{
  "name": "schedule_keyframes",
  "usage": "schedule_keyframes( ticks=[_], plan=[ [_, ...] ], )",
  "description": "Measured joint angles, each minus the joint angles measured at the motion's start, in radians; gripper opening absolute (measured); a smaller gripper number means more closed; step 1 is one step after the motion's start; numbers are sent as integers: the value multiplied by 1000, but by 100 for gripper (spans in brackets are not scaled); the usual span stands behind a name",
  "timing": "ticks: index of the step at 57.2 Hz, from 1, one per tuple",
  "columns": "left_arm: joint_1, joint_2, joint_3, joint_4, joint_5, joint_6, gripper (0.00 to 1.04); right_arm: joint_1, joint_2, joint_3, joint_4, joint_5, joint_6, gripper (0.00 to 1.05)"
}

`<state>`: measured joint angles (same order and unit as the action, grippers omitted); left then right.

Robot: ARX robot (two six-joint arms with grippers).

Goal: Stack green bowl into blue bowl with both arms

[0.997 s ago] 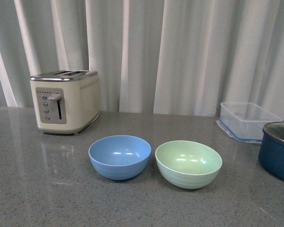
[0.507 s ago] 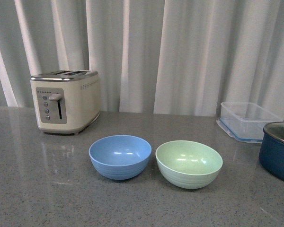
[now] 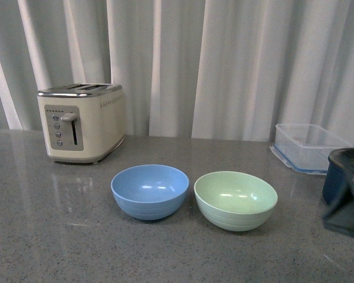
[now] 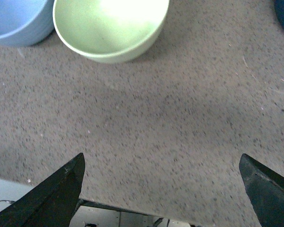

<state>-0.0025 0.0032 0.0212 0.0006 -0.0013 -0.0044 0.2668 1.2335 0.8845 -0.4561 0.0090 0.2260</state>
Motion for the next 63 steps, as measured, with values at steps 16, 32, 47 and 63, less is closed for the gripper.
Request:
schedule_keyframes(
  ticks=[16, 32, 47, 63],
  plan=[
    [0, 0, 0, 0, 0, 0, 98, 5, 311, 224, 24, -32, 100, 95],
    [0, 0, 0, 0, 0, 0, 98, -19, 526, 363, 50, -46, 98, 95],
    [0, 0, 0, 0, 0, 0, 98, -37, 640, 477, 51, -65, 75, 95],
    [0, 0, 0, 0, 0, 0, 98, -55, 709, 540, 50, -76, 53, 95]
  ],
)
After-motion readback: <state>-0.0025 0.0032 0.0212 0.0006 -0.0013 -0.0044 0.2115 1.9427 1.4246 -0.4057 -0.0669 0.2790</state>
